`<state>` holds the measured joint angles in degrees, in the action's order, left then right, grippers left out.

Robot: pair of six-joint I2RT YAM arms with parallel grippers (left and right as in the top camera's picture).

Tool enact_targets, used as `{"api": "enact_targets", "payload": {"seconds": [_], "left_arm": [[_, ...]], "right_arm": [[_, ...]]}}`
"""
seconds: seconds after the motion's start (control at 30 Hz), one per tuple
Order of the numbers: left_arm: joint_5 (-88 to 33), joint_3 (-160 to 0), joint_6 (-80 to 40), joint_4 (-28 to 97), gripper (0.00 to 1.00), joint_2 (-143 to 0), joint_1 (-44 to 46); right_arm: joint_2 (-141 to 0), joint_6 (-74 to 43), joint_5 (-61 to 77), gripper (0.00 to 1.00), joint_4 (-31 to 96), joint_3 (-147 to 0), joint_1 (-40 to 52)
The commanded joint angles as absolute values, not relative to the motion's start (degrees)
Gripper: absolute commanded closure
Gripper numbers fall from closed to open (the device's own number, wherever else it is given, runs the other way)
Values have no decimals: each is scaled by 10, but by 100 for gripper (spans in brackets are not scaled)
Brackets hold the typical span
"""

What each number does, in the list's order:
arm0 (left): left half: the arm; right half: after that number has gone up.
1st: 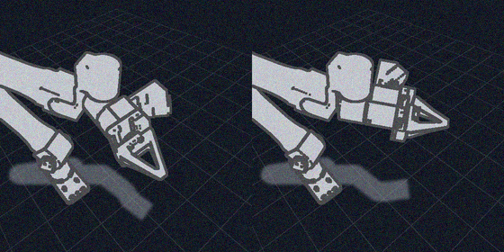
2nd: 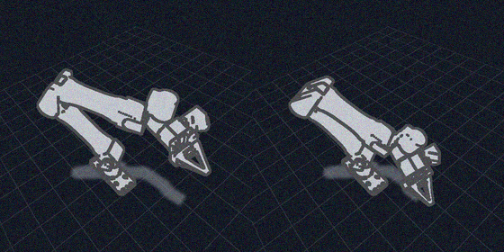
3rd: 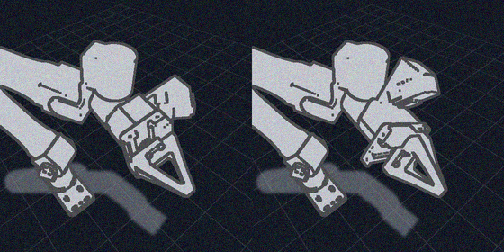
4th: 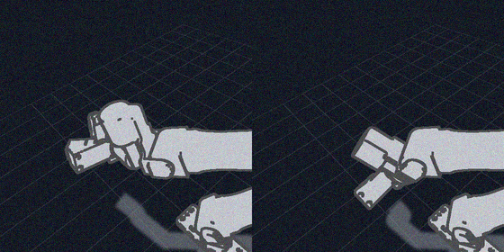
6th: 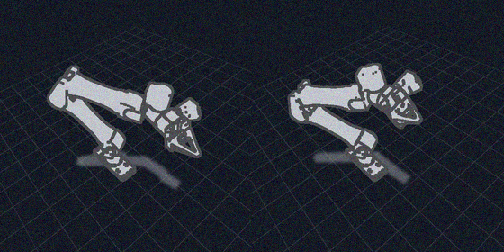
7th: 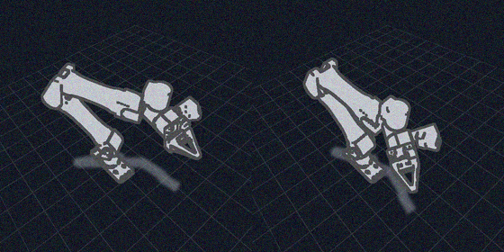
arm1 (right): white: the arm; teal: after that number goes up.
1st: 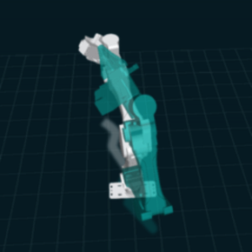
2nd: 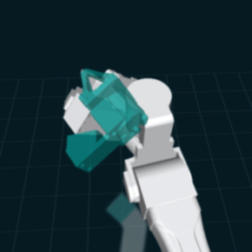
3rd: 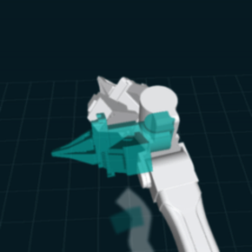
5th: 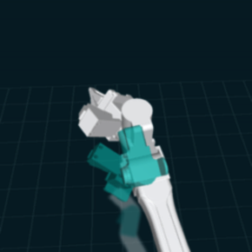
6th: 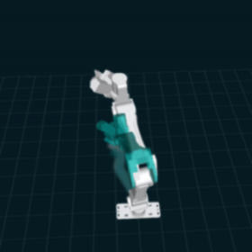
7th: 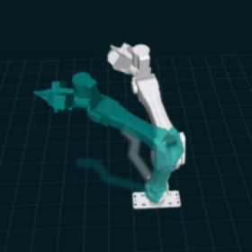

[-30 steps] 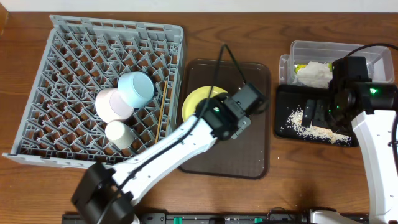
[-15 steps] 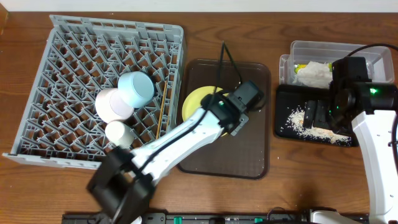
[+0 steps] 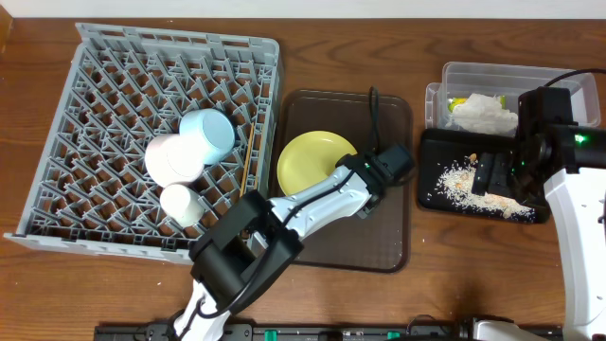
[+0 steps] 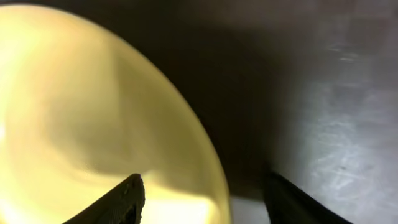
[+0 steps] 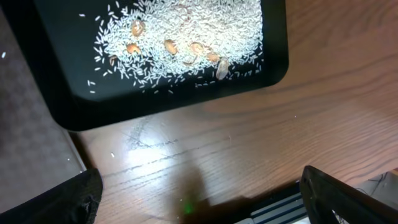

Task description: Sort waste into correct bins and load items into the dishwasher

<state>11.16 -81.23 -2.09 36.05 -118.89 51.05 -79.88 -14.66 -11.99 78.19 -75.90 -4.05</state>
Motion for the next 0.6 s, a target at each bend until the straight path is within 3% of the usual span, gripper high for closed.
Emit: {"api": "enact_targets", "payload": {"seconds": [0.0,0.07,0.13,0.23,0.57], "left_arm": [[151,-808,-23,370,53,-1238,508],[152,-807,-23,378,78,-1251,508],[154,-807,-23,387,87,-1260,509],[173,-807,-23,397,94,-1264,509],[236,-813,-22,438,94,-1249,509]], "right_arm": [[-797,-147,-120,1,782,-760,-43],[-797,-147,-120,1,782,-760,-43],[-797,-147,-120,1,782,-760,-43],[-797,-147,-120,1,782,-760,-43],[-797,-147,-120,1,782,-760,-43]]}}
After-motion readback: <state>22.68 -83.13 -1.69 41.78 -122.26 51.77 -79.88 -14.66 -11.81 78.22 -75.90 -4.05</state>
